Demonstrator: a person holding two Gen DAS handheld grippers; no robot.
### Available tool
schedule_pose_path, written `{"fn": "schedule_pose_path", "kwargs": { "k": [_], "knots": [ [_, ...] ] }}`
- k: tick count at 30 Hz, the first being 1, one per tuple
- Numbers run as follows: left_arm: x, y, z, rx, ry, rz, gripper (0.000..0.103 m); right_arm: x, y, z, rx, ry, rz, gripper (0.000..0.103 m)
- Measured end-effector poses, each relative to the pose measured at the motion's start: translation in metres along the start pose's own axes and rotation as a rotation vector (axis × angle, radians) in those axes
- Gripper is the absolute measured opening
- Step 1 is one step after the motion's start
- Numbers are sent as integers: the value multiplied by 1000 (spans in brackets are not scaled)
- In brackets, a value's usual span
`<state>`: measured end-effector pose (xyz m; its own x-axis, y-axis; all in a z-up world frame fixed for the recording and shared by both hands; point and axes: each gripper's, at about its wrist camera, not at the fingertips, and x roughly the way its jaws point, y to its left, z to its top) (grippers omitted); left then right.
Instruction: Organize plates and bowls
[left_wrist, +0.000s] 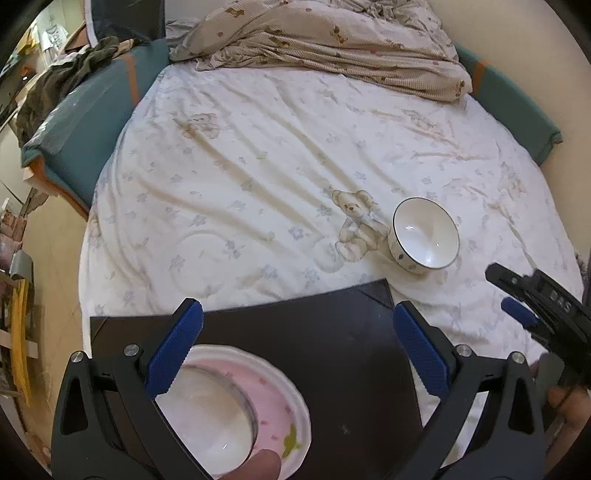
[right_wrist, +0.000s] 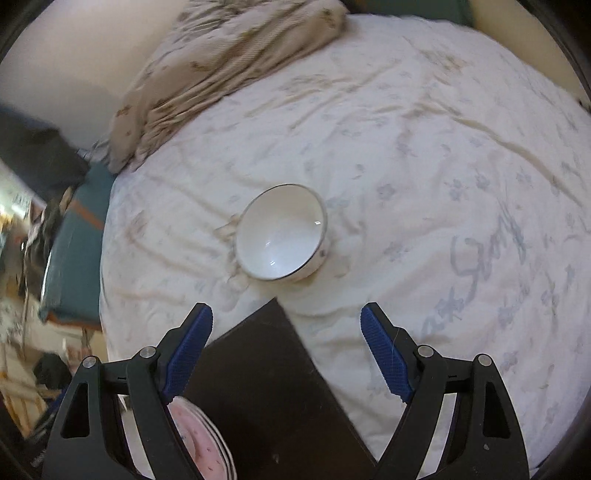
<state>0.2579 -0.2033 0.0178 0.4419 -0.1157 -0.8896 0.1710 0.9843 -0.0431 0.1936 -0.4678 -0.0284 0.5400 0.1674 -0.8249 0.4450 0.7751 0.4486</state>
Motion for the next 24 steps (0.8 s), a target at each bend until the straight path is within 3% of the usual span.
{"fn": "schedule_pose_path", "kwargs": {
  "k": [6, 12, 14, 18, 22, 24],
  "knots": [
    [39, -22, 21, -7, 42, 10, 101, 23, -28, 9, 122, 38, 10, 85],
    [74, -39, 38, -27, 57, -27, 101, 42, -39, 14, 155, 39, 9, 85],
    [88, -46, 43, -35, 68, -47, 97, 53, -44, 15, 169, 49, 0, 85],
    [125, -63, 52, -45, 140, -106, 74, 72, -51, 16, 225, 77, -10, 83],
    [149, -83, 53, -14, 182, -168, 72, 85, -45, 20, 219, 82, -9, 69],
    [155, -93, 52, 32, 166, -160, 72, 90, -41, 24, 200, 88, -11, 65]
  ]
}}
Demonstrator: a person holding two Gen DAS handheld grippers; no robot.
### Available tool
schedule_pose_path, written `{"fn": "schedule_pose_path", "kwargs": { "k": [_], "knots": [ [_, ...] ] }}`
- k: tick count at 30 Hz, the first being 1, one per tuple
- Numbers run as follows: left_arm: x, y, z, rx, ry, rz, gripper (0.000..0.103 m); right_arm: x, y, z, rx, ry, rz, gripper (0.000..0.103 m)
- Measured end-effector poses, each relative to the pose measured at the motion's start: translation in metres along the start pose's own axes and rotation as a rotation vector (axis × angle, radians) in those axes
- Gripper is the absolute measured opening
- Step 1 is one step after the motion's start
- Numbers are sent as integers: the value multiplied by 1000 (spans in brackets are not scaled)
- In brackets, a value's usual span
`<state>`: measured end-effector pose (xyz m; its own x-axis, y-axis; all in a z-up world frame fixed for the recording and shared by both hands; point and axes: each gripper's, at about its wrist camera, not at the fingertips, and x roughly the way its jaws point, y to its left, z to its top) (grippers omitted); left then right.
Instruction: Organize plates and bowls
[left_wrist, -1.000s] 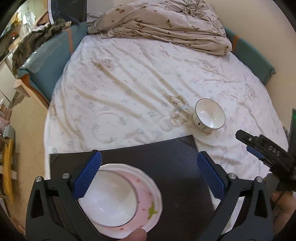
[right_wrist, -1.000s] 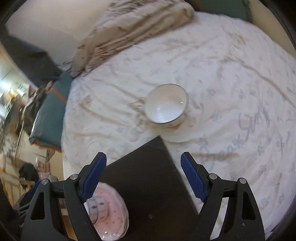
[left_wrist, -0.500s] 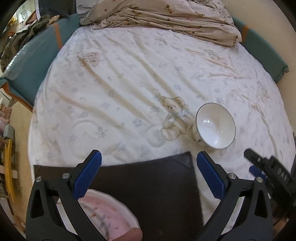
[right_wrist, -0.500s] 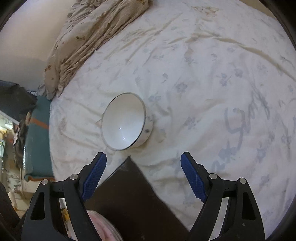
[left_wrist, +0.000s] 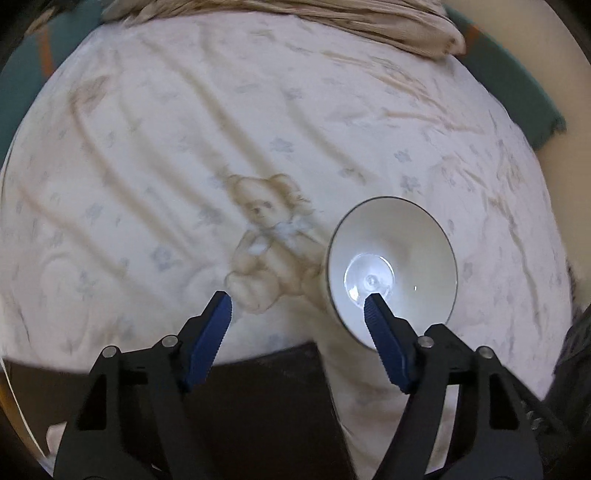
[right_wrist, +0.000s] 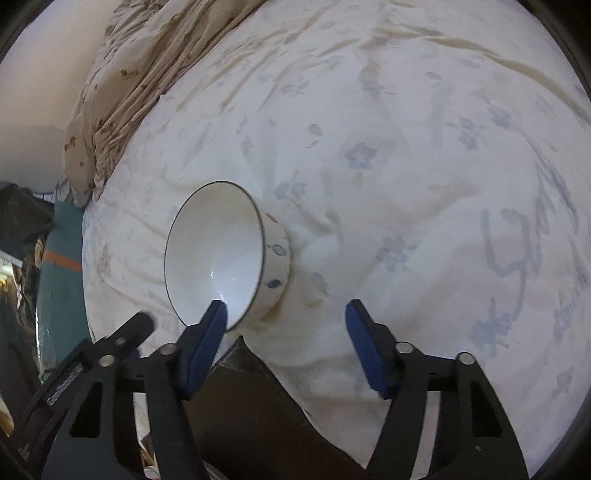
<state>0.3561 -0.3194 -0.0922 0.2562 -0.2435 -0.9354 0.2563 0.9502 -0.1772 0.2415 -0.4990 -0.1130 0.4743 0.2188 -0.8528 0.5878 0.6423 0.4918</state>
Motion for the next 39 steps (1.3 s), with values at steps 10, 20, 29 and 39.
{"fn": "schedule_pose_path", "kwargs": {
  "k": [10, 20, 29, 39],
  "knots": [
    [34, -14, 2, -22, 71, -48, 8, 23, -15, 4, 60, 73, 46, 30],
    [12, -17, -11, 18, 66, 4, 6, 20, -1, 0, -25, 101, 61, 14],
    [-12, 8, -43, -11, 95, 36, 7, 9, 11, -20, -89, 162, 76, 15],
    [-41, 27, -94, -6, 142, 30, 7, 10, 34, -73, -274, 333, 86, 13]
  ]
}}
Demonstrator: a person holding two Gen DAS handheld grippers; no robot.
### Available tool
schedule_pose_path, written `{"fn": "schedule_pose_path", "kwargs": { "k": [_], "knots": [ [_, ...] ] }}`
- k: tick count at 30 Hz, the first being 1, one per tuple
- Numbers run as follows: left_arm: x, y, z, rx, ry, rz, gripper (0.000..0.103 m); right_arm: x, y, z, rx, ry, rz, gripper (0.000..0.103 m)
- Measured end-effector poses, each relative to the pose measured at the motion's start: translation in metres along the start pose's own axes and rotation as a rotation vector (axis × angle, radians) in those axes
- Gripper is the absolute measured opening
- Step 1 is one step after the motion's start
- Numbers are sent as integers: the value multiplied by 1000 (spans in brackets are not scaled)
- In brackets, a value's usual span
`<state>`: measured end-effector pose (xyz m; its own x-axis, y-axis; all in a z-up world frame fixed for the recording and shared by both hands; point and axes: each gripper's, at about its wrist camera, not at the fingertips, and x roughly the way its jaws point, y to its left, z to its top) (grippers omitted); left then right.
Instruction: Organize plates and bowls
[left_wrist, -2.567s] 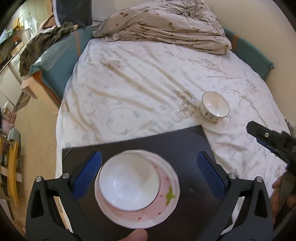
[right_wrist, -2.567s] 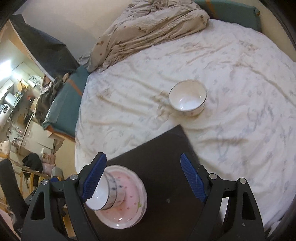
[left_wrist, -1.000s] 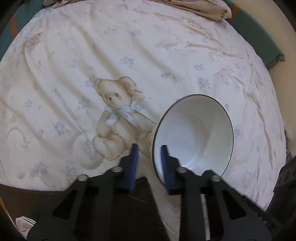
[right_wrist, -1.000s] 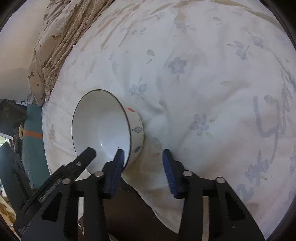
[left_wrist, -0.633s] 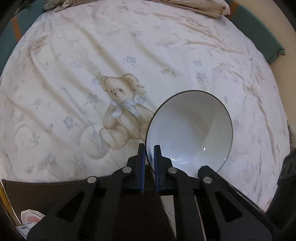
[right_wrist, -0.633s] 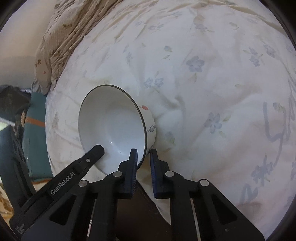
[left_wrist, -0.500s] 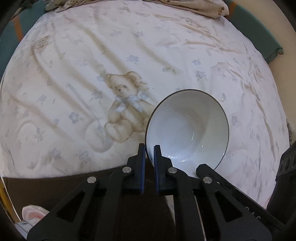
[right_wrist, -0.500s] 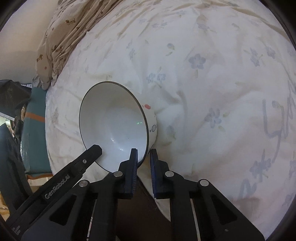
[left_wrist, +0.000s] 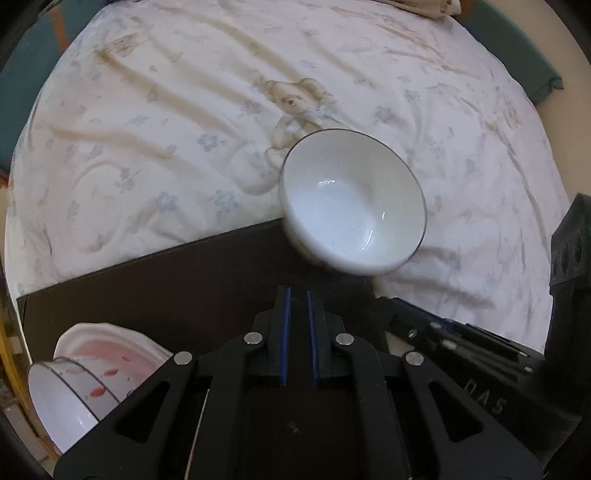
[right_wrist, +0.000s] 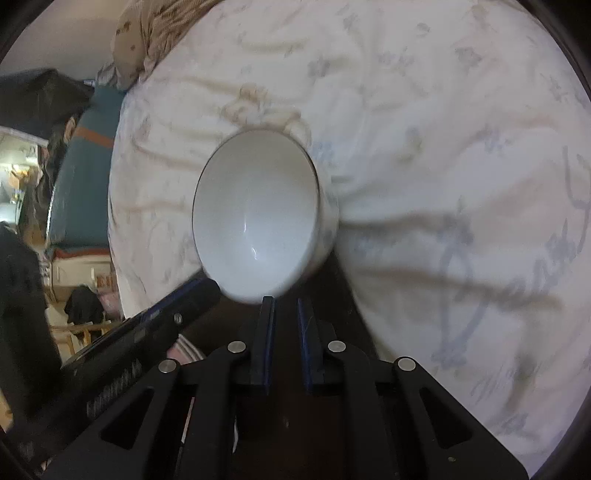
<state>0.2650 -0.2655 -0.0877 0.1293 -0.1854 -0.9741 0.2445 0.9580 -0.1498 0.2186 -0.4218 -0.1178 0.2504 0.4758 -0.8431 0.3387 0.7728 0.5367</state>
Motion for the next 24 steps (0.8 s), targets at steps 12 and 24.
{"fn": "schedule_pose_path", "kwargs": {
  "k": [12, 24],
  "knots": [
    [-8, 36, 41, -162, -107, -57, 56, -43, -23, 14, 138, -134, -55, 24],
    [35, 17, 69, -151, -33, -42, 35, -15, -35, 49, 213, -126, 28, 43]
  ]
}}
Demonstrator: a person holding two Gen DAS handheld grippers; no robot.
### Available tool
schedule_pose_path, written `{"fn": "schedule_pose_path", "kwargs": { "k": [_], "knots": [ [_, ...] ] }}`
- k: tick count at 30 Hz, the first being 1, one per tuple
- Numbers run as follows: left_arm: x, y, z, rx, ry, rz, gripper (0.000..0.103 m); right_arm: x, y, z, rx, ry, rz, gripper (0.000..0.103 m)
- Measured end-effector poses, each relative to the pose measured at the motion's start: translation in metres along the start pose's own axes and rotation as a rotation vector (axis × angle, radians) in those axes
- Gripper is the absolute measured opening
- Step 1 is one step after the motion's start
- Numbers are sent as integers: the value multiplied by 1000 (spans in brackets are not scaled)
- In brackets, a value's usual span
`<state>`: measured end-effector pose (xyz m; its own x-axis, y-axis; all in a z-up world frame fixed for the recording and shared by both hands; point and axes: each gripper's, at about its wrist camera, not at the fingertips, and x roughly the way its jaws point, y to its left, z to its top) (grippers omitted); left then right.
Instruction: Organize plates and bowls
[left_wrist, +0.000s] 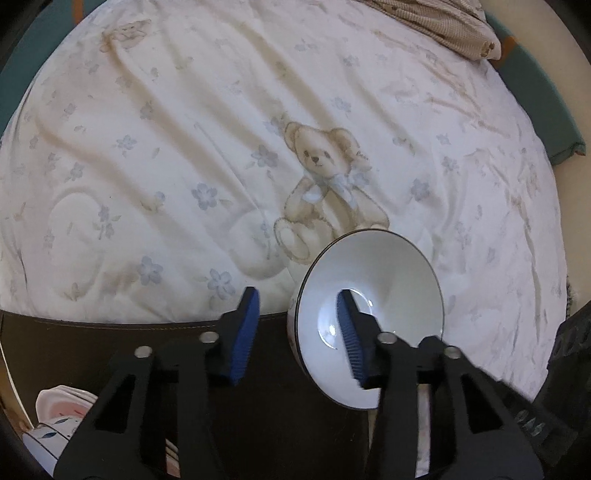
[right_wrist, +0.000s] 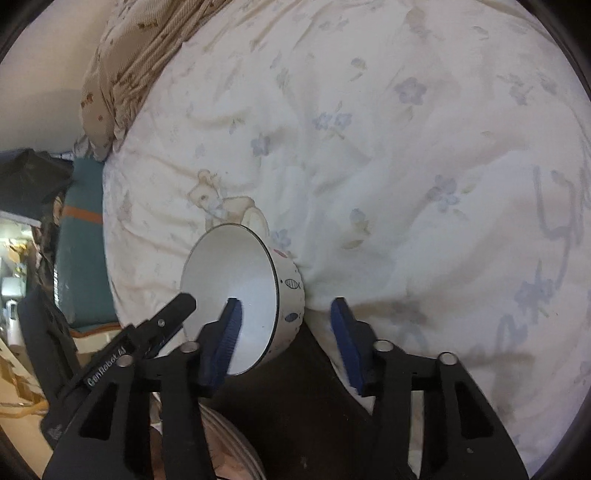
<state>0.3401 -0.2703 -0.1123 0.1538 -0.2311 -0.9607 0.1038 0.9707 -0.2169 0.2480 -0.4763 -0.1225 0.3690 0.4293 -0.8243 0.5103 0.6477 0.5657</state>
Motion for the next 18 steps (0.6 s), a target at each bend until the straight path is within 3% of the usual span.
{"fn": "schedule_pose_path", "kwargs": {
  "k": [2, 3, 4, 12, 18],
  "knots": [
    [3, 0, -1, -4, 3, 0, 27, 5, 4, -2, -31, 13, -17, 19],
    [5, -2, -2, 7, 12, 0, 15, 10, 9, -4, -59, 18, -27, 18],
    [7, -4, -2, 17, 18, 6, 10, 12, 10, -5, -69, 23, -37, 18],
    [-5, -6, -20, 31, 31, 70, 10, 12, 11, -11, -115, 31, -55, 17],
    [-34, -1, -34, 32, 2, 54, 10, -5, 21, -19, -148, 18, -29, 17]
  ]
}}
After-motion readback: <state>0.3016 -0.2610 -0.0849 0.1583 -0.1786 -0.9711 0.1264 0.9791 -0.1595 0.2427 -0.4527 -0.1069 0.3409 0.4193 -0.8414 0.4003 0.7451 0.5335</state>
